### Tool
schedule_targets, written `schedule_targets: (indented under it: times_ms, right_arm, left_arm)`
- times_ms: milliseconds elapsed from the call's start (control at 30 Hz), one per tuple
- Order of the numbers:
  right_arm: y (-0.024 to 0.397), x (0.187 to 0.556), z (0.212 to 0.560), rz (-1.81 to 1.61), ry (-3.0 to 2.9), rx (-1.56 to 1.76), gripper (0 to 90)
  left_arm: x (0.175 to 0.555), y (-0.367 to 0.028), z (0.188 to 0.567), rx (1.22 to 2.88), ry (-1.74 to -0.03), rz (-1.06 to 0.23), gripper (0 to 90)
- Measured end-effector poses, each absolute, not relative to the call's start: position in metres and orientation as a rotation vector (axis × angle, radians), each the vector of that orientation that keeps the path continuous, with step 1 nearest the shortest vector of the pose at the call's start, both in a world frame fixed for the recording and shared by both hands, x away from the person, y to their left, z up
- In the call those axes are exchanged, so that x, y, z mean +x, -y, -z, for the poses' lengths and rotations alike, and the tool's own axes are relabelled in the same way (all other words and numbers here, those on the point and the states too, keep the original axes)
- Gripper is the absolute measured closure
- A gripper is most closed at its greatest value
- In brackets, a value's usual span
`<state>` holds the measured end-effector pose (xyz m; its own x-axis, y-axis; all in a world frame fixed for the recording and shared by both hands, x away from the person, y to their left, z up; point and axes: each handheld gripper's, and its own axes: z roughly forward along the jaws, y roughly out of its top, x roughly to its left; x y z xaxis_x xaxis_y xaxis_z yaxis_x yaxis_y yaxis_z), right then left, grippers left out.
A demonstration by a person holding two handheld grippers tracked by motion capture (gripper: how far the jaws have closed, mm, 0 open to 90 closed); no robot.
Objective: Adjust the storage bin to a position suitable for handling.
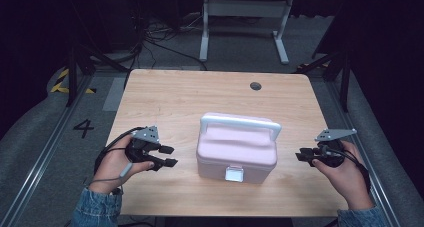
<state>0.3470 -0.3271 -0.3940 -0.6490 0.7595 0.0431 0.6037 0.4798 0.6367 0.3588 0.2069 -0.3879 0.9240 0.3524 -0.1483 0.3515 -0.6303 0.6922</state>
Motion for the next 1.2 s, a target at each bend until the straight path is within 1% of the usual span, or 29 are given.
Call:
schedule_targets:
  times_ms: [33,100,167,200,233,300,500,533,600,667,767,867,900,933,967,1000,1033,1200]
  right_arm:
    - [0.327,0.347,0.394,-0.923,-2.483,1.168,70.6]
    - [0.328,0.346,0.394,-0.926,-2.482,1.175,70.5]
    - [0.328,0.346,0.394,-0.924,-2.48,1.181,70.2]
    - [0.328,0.346,0.393,-0.922,-2.479,1.18,70.2]
    - [0.328,0.346,0.393,-0.921,-2.479,1.181,70.1]
    - [0.327,0.346,0.392,-0.929,-2.48,1.168,69.7]
    - [0.327,0.344,0.392,-0.931,-2.479,1.159,67.8]
    - [0.327,0.344,0.391,-0.934,-2.473,1.157,66.1]
    - [0.327,0.343,0.391,-0.936,-2.473,1.155,65.4]
    - [0.328,0.342,0.392,-0.939,-2.469,1.148,63.4]
    - [0.328,0.34,0.392,-0.944,-2.466,1.159,62.8]
    - [0.329,0.339,0.393,-0.944,-2.464,1.159,62.5]
    - [0.331,0.338,0.393,-0.943,-2.467,1.161,62.3]
    - [0.331,0.337,0.393,-0.942,-2.465,1.169,62.2]
    - [0.331,0.337,0.393,-0.945,-2.464,1.167,62.2]
    - [0.331,0.337,0.393,-0.945,-2.464,1.167,62.2]
    - [0.333,0.336,0.393,-0.962,-2.466,1.172,61.9]
    - [0.335,0.335,0.391,-0.985,-2.46,1.179,61.8]
  left_arm:
    - [0.358,-0.206,0.387,2.305,-0.51,0.002,54.0]
    - [0.357,-0.205,0.385,2.307,-0.537,-0.007,54.0]
    - [0.356,-0.205,0.383,2.32,-0.57,-0.015,48.8]
    - [0.355,-0.205,0.38,2.363,-0.615,-0.047,48.0]
    - [0.355,-0.205,0.38,2.367,-0.612,-0.06,47.9]
    - [0.355,-0.205,0.378,2.357,-0.618,-0.042,47.8]
    - [0.356,-0.201,0.367,2.325,-0.605,-0.037,45.6]
    - [0.358,-0.2,0.362,2.295,-0.603,-0.019,45.1]
    - [0.358,-0.199,0.36,2.271,-0.609,0.003,44.7]
    - [0.359,-0.196,0.355,2.266,-0.6,0.001,44.4]
    - [0.362,-0.191,0.344,2.285,-0.585,-0.039,43.0]
    - [0.363,-0.189,0.34,2.273,-0.579,-0.051,42.3]
    - [0.365,-0.186,0.335,2.271,-0.552,-0.09,41.7]
    - [0.365,-0.186,0.335,2.271,-0.552,-0.09,41.3]
    - [0.367,-0.184,0.33,2.274,-0.525,-0.133,40.7]
    - [0.367,-0.184,0.33,2.274,-0.525,-0.133,40.7]
    - [0.368,-0.181,0.325,2.284,-0.5,-0.162,40.5]
    - [0.373,-0.174,0.316,2.262,-0.477,-0.146,39.7]
